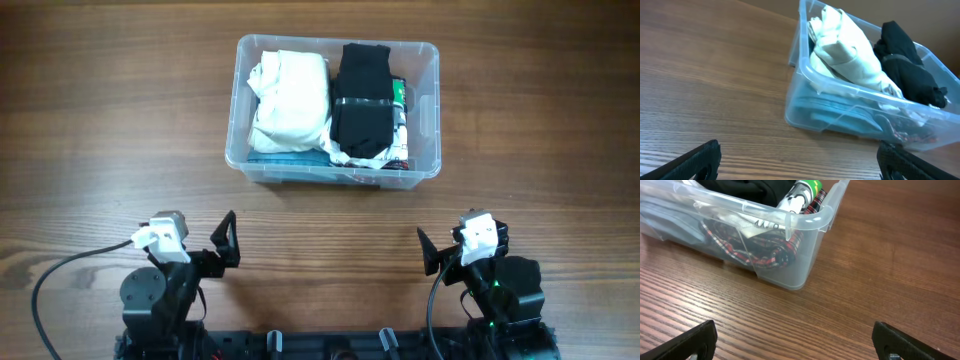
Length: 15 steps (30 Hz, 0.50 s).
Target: Pack container
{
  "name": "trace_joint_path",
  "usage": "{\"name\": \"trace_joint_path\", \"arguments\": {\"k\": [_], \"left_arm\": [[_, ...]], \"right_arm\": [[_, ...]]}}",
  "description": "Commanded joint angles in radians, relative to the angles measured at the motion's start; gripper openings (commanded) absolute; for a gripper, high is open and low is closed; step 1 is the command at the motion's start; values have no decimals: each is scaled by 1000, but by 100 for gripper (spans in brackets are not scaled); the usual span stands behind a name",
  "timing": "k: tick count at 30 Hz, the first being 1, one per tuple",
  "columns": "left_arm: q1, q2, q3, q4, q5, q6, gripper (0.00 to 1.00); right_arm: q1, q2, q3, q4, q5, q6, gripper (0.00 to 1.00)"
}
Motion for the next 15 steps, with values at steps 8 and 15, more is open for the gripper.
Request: {"name": "trace_joint_path", "arguments": {"k": [8,15], "left_arm": [[-11,-13,-64,-59,16,-13,100],[-11,-13,-64,-59,16,-13,100]], "right_arm": [[-5,-11,1,2,-9,13,100],[-5,-12,1,2,-9,13,100]]}}
